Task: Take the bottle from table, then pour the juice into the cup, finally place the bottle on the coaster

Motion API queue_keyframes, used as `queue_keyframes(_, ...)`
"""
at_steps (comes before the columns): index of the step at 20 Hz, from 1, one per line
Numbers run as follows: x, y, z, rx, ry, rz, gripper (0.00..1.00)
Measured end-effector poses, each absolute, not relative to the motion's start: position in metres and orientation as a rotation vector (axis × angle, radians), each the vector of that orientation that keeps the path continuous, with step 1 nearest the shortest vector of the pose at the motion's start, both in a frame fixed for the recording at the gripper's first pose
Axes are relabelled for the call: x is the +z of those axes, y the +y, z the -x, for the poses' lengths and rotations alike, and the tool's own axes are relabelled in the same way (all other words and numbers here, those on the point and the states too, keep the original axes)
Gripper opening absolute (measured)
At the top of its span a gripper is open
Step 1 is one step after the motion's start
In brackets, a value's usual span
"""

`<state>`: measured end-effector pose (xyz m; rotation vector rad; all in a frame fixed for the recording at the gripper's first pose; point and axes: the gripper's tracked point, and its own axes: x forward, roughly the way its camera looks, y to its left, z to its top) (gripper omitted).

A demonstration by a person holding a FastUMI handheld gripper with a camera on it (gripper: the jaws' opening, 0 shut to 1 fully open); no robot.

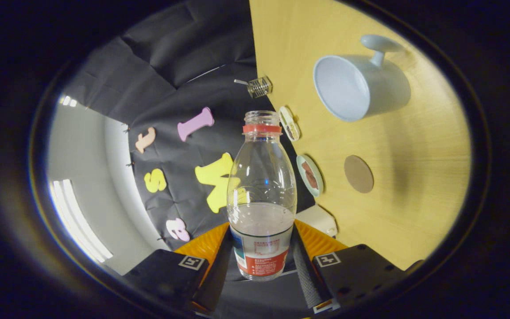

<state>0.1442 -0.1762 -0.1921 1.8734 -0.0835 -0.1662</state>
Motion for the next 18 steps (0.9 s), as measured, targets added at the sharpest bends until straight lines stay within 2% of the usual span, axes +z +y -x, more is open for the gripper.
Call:
queue_keyframes(9,-0.183,-0.135,-0.119,-0.06,0.053,-1.279,0.75)
queue_keyframes(18,-0.134,-0.145,-0.088,-0.117,0.068,-0.614,0.76)
